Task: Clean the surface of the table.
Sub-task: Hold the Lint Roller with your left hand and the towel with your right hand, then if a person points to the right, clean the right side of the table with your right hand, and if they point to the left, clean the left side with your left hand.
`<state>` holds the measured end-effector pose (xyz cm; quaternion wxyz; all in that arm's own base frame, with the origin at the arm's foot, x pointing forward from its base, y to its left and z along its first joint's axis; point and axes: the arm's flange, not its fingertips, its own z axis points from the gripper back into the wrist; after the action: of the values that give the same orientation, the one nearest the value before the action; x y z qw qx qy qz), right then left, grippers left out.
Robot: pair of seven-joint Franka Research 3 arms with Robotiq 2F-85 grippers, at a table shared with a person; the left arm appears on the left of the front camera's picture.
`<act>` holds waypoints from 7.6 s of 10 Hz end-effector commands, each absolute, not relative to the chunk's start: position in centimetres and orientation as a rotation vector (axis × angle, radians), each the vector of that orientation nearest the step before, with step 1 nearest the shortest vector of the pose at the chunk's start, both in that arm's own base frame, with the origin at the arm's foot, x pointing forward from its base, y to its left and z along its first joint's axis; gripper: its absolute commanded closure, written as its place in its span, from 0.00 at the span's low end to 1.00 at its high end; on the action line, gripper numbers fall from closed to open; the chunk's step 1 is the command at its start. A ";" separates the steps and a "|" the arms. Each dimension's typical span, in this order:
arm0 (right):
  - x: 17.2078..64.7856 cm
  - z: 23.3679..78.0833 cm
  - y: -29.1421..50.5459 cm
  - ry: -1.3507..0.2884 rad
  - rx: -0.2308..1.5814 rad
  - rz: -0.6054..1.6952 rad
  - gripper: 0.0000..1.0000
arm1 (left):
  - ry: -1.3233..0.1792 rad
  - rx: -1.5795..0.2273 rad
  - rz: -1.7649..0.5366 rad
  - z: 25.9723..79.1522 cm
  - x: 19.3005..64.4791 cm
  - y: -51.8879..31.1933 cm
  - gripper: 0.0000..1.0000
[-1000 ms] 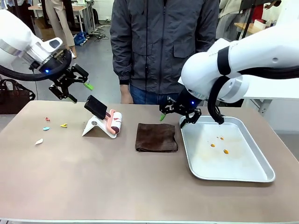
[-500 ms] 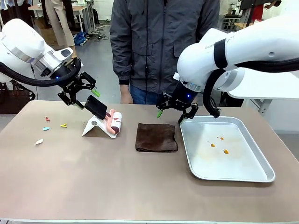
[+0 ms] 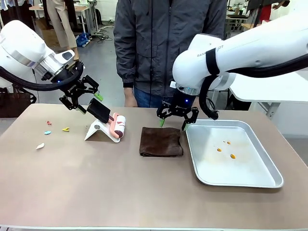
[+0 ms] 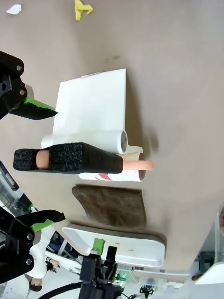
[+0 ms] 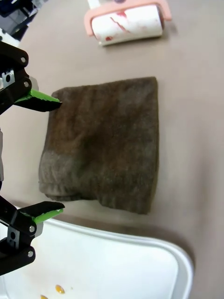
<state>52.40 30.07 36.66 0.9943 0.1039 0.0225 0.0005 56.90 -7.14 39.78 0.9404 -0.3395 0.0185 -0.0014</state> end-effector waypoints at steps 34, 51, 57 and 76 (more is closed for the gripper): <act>52.4 29.5 32.4 0.094 0.025 -0.182 1.00 | -0.119 -0.848 -0.056 38.6 55.2 -5.7 1.00; 44.4 38.1 14.3 0.101 1.519 0.130 1.00 | -0.181 -1.364 0.026 44.6 45.4 9.0 1.00; 36.5 39.7 -0.4 -0.209 1.583 -0.036 1.00 | -0.215 -1.256 -0.110 41.7 39.8 19.0 1.00; 34.5 37.9 -7.8 -0.211 1.647 -0.079 1.00 | -0.311 -1.482 -0.267 38.2 38.8 26.1 1.00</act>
<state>34.43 -7.72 37.59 0.6804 0.7267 -0.0875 -0.0353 39.33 26.57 37.71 0.7188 -0.6686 -0.1429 -0.1261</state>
